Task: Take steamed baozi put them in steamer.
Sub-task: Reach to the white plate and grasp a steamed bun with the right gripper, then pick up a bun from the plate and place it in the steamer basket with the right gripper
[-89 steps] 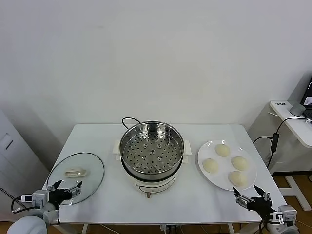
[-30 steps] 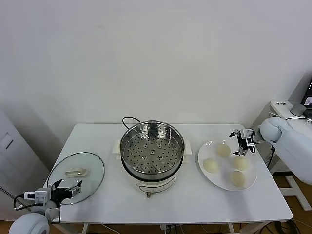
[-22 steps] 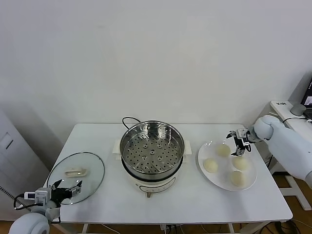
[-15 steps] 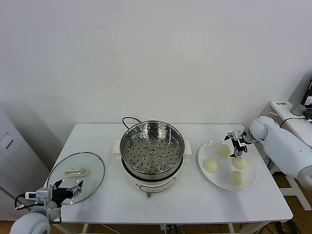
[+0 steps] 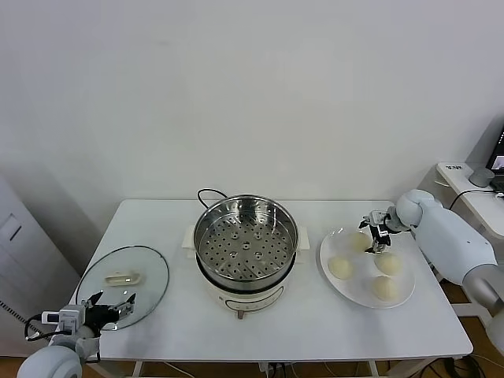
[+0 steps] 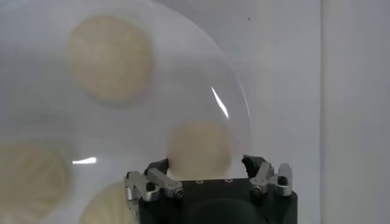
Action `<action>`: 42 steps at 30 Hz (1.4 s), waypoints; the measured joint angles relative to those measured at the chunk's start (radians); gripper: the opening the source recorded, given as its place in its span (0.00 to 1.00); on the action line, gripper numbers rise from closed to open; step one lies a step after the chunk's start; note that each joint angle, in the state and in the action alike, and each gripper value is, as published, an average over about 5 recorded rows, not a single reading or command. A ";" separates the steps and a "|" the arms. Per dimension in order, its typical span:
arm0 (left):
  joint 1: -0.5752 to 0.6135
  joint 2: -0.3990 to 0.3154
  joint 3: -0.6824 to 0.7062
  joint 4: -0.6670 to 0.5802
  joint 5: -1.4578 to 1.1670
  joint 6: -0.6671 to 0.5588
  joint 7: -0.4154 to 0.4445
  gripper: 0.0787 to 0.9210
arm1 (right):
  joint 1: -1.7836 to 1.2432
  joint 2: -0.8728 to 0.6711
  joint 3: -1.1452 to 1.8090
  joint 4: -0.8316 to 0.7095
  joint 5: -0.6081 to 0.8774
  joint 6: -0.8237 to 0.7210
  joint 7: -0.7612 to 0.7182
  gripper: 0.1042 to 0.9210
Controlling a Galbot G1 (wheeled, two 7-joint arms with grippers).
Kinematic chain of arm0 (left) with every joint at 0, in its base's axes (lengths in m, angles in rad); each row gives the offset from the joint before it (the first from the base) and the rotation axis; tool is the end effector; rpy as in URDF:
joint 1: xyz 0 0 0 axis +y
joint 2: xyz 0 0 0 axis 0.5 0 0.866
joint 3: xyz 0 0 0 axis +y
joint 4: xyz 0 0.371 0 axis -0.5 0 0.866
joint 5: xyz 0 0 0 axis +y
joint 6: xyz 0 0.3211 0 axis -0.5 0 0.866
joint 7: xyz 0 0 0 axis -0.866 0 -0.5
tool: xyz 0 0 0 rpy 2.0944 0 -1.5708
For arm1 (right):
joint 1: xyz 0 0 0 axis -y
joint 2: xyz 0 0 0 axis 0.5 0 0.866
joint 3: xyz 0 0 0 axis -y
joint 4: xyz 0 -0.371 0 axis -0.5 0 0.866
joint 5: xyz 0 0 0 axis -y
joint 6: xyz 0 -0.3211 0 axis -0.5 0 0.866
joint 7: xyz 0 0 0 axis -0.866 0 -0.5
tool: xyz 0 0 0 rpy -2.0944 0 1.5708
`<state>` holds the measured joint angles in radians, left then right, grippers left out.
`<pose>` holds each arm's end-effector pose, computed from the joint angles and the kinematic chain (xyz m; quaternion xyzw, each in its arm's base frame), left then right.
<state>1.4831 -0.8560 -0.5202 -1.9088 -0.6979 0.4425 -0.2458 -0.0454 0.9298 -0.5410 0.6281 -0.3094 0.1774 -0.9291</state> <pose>0.1900 0.1726 -0.3096 0.0064 -0.9525 -0.0457 0.3010 0.5584 -0.2450 -0.2485 0.4429 -0.6011 0.5645 0.3520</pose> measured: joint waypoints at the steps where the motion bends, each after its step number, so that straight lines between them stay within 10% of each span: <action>1: 0.000 0.000 0.000 -0.001 0.000 0.000 0.000 0.88 | -0.001 0.001 0.002 -0.001 0.000 0.000 -0.001 0.69; 14: 0.006 -0.005 0.000 -0.015 -0.001 0.000 -0.005 0.88 | 0.001 -0.004 0.008 0.005 0.015 -0.006 -0.010 0.48; 42: 0.020 0.002 0.006 -0.046 0.012 0.000 -0.007 0.88 | 0.452 0.035 -0.339 0.257 0.317 0.284 -0.128 0.49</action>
<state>1.5029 -0.8542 -0.5146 -1.9552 -0.6863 0.4425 -0.2523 0.4064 0.9652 -0.8796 0.8851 0.0077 0.4612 -1.0575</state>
